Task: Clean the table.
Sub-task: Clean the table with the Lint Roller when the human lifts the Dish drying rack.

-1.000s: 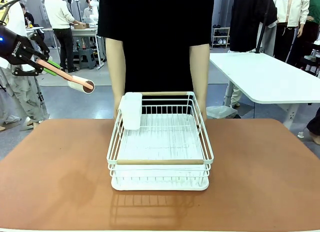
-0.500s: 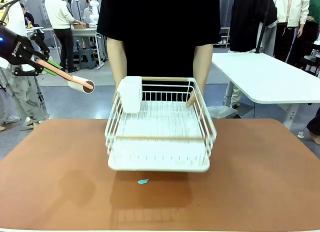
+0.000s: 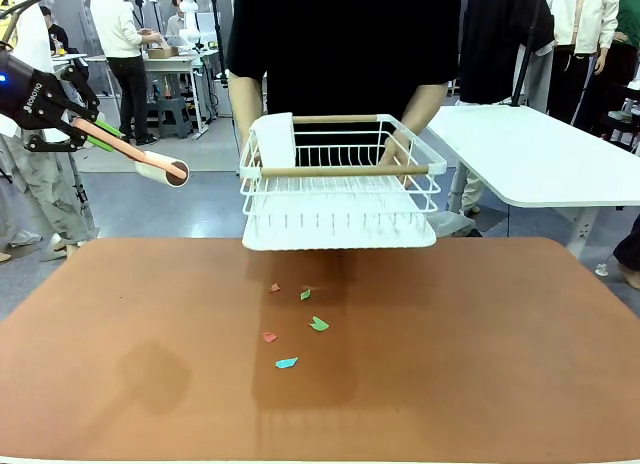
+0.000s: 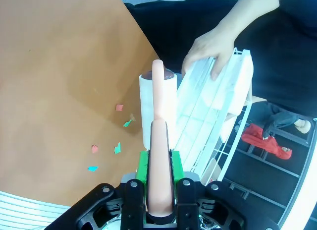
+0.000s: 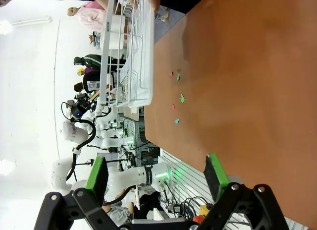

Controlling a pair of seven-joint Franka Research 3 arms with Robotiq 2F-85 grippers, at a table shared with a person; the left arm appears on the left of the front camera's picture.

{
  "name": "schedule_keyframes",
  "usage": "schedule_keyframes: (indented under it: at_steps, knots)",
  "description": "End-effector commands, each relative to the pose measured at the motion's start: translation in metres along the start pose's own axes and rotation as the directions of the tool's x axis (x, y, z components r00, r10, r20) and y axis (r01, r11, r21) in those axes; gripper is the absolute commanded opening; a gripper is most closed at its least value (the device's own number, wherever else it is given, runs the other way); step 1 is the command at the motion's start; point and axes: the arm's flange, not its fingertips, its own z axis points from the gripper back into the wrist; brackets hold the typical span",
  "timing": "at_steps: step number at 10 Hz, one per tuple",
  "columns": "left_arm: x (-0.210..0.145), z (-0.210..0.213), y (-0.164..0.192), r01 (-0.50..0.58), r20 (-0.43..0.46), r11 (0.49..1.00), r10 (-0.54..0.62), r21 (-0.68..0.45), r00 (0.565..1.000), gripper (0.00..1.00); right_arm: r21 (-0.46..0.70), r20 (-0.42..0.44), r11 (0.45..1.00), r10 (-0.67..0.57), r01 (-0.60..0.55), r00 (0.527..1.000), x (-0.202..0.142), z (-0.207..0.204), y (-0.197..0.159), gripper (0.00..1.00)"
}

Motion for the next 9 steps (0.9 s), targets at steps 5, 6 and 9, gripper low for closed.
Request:
schedule_keyframes:
  at_steps: [5,6,9]
  knots:
    - [0.019,-0.02,0.013,0.369,-0.164,0.929,-0.366,-0.014,0.916,0.22,0.016,0.006,1.0,0.012,-0.012,1.0,0.0,0.0,0.002,1.0]
    - [0.024,-0.028,0.018,0.414,-0.191,0.907,-0.42,-0.071,0.887,0.22,0.016,0.006,1.0,0.012,-0.012,1.0,0.0,0.0,0.002,1.0]
    - [0.033,-0.052,0.038,0.562,-0.208,0.821,-0.57,-0.103,0.795,0.22,0.016,0.006,1.0,0.012,-0.012,1.0,0.0,0.0,0.002,1.0]
